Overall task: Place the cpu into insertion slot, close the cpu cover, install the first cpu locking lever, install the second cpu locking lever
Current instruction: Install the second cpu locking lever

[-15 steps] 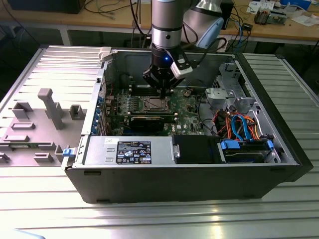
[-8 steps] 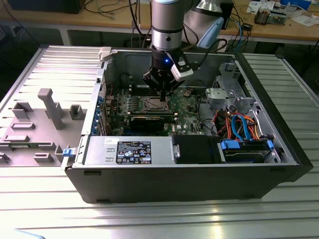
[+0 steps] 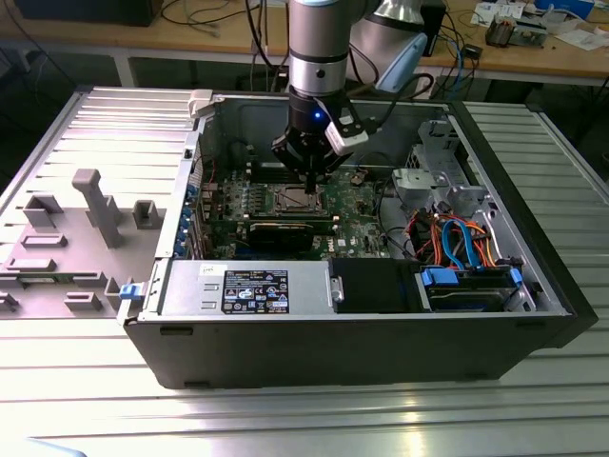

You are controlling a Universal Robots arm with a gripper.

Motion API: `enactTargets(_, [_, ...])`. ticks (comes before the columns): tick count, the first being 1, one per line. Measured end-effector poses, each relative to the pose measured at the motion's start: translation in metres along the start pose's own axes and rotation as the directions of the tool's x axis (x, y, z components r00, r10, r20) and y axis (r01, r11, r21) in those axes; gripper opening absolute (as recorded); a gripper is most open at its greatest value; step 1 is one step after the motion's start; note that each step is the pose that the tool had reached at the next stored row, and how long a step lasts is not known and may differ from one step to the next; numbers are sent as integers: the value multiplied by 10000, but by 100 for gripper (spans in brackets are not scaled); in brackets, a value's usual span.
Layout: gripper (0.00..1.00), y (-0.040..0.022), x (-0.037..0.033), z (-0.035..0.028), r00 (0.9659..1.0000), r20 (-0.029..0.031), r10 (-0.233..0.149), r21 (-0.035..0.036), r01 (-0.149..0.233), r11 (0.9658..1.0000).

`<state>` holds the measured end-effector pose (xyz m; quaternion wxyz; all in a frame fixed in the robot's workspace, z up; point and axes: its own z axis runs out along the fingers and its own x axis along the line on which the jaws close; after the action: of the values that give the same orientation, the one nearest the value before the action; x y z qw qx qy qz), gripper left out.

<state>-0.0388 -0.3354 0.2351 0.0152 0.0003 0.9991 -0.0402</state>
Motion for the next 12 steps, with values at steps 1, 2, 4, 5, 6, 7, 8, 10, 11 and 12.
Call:
enactTargets(1, [11, -1, 10, -10, 10000, -1, 0, 1, 0, 10000])
enactTargets(2, [11, -1, 18, -15, 10000, -1, -1, 1, 1, 10000])
enactTargets(4, [11, -1, 27, -16, 10000, 1, 0, -2, 0, 10000])
enactTargets(5, [11, -1, 28, -16, 10000, 1, -2, -2, 2, 10000])
enactTargets(6, [11, -1, 29, -16, 10000, 1, -2, -1, 2, 10000])
enactTargets(7, [11, -1, 30, -16, 10000, -1, -1, 3, 1, 10000])
enactTargets(8, [11, -2, 32, -16, 10000, -2, -1, 3, 1, 10000])
enactTargets(10, [11, -14, 34, -15, 10000, -2, -1, 6, 1, 10000])
enactTargets(11, [11, -27, 35, -12, 10000, -2, -1, 5, 1, 10000])
enactTargets(12, [11, -39, 35, -11, 10000, -2, 0, 5, 0, 10000])
